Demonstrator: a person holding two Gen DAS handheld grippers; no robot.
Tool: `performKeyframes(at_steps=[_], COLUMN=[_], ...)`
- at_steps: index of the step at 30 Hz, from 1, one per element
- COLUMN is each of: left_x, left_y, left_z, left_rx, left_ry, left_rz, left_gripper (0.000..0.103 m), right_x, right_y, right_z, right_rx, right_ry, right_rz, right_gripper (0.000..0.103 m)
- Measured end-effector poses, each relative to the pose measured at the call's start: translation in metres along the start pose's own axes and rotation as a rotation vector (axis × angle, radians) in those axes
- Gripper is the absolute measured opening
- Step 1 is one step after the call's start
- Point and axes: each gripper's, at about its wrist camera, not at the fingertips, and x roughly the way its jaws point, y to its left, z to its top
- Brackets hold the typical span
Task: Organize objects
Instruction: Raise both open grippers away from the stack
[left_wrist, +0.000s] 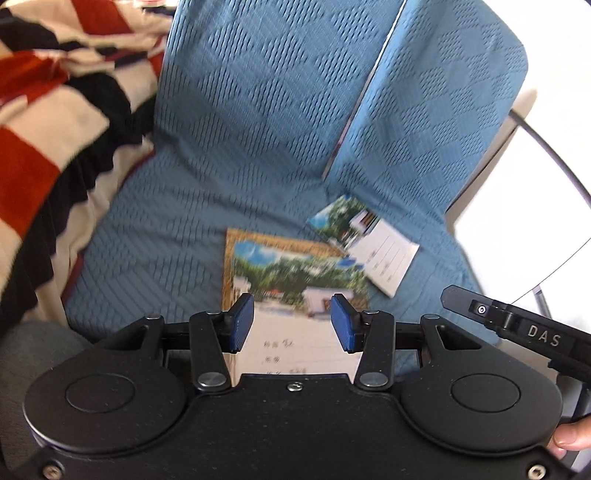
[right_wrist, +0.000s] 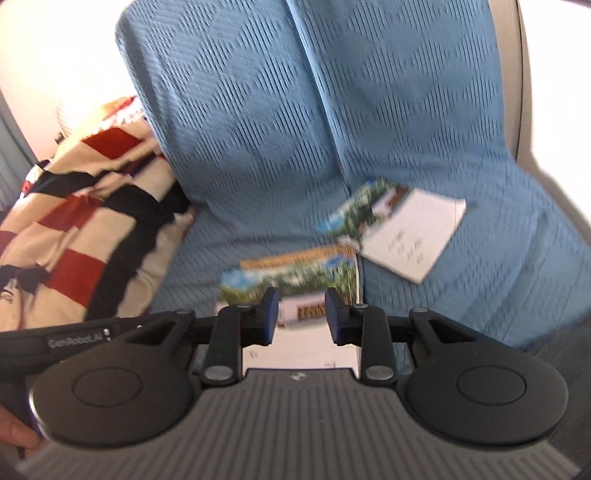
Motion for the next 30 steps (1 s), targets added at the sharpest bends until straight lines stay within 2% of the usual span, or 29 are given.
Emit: performKeyframes(at_steps=[4, 10, 14, 30], left_x=[-0.019, -0.036, -0.038, -0.04], left_y=[-0.011, -0.028, -0.033, -0.053], left_z=[0.007, 0.004, 0.001, 0.0], left_rx=[0.01, 0.063, 0.061, 0.069], left_ry=[-0.037, -0.083, -0.077, -0.078], left_rz=[-0.009, 0.01, -0.014, -0.028], left_gripper=[0.044, 0.045, 0.045, 0.045], right_x=[-0.024, -0.044, -0.049, -0.054], right_y=[0.005, 0.006, 0.003, -0.016], right_z=[0.01, 0.01, 0.005, -0.001], right_rx=[-0.033, -0.057, -0.063, -0.037], right_ry=[-0.051, -0.084, -0.082, -0.079], right_rz=[0.008, 0.001, -0.01, -0.047], right_gripper=[0.031, 0.031, 0.031, 0.032])
